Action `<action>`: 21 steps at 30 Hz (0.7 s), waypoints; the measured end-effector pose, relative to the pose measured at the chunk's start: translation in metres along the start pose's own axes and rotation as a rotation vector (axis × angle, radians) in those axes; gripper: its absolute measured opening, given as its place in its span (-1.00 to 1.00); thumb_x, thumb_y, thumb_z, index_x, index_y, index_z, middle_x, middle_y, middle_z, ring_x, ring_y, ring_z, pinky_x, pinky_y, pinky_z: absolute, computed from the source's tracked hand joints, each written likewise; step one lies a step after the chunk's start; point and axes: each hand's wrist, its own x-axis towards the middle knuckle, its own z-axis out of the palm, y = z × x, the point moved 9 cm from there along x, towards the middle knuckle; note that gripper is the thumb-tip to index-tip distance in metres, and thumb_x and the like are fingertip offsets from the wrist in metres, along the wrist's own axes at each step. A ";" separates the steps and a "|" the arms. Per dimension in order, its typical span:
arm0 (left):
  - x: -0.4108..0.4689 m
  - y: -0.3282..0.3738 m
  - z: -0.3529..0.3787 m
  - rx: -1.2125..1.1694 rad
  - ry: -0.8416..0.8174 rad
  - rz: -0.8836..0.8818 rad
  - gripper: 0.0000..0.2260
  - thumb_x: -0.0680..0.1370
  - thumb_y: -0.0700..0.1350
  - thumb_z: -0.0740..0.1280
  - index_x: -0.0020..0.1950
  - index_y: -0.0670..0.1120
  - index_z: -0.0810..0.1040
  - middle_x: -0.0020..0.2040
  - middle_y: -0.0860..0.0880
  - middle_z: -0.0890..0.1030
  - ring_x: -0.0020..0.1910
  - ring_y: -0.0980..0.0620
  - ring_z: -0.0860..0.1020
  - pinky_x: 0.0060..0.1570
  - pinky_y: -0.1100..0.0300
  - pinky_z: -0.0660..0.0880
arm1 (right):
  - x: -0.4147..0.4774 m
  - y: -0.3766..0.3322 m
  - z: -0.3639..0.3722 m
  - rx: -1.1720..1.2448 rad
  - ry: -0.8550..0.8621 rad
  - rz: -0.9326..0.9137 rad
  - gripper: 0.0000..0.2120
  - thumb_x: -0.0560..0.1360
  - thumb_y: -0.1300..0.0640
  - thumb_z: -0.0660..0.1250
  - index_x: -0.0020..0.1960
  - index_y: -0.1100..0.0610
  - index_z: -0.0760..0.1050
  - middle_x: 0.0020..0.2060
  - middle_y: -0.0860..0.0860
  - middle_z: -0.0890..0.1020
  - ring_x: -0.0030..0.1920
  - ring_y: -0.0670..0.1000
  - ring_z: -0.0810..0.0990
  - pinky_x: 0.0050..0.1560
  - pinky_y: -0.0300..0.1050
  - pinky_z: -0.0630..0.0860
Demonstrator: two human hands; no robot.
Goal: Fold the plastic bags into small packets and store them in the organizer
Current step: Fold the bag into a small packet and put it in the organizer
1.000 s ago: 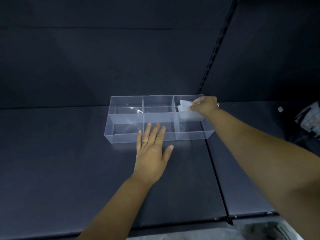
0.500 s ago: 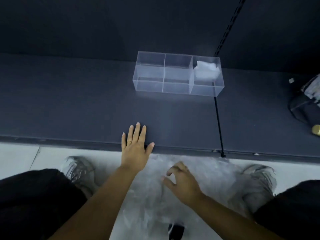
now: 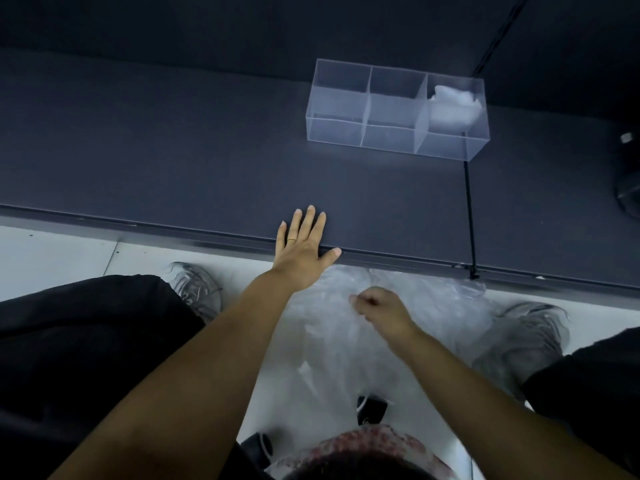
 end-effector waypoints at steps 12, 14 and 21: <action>-0.044 0.076 -0.051 -0.914 -0.454 -0.030 -0.34 0.31 0.52 0.23 0.34 0.25 0.44 0.34 0.23 0.47 0.36 0.11 0.39 0.39 -0.13 0.24 | -0.048 -0.096 -0.072 0.561 0.005 -0.189 -0.77 0.60 0.12 0.25 -0.22 0.15 0.48 -0.26 0.14 0.57 -0.20 0.09 0.53 -0.02 0.03 0.48; -0.051 0.100 -0.063 -0.913 -0.445 0.053 -0.49 0.36 0.39 0.34 0.20 0.17 0.57 0.18 0.16 0.61 0.20 0.11 0.55 0.28 0.01 0.41 | -0.062 -0.120 -0.087 0.536 -0.019 -0.298 -0.80 0.59 0.12 0.25 -0.16 0.16 0.53 -0.19 0.16 0.61 -0.16 0.10 0.56 -0.02 0.03 0.50; -0.055 0.121 -0.096 -1.182 -0.199 0.048 -0.80 0.51 -0.27 0.40 0.13 -0.21 0.61 0.04 -0.19 0.67 0.03 -0.15 0.64 0.10 0.00 0.57 | -0.097 -0.152 -0.129 0.504 0.019 -0.450 -0.73 0.43 -0.18 0.33 -0.17 0.03 0.55 0.09 0.00 0.67 0.10 -0.02 0.64 0.15 -0.05 0.55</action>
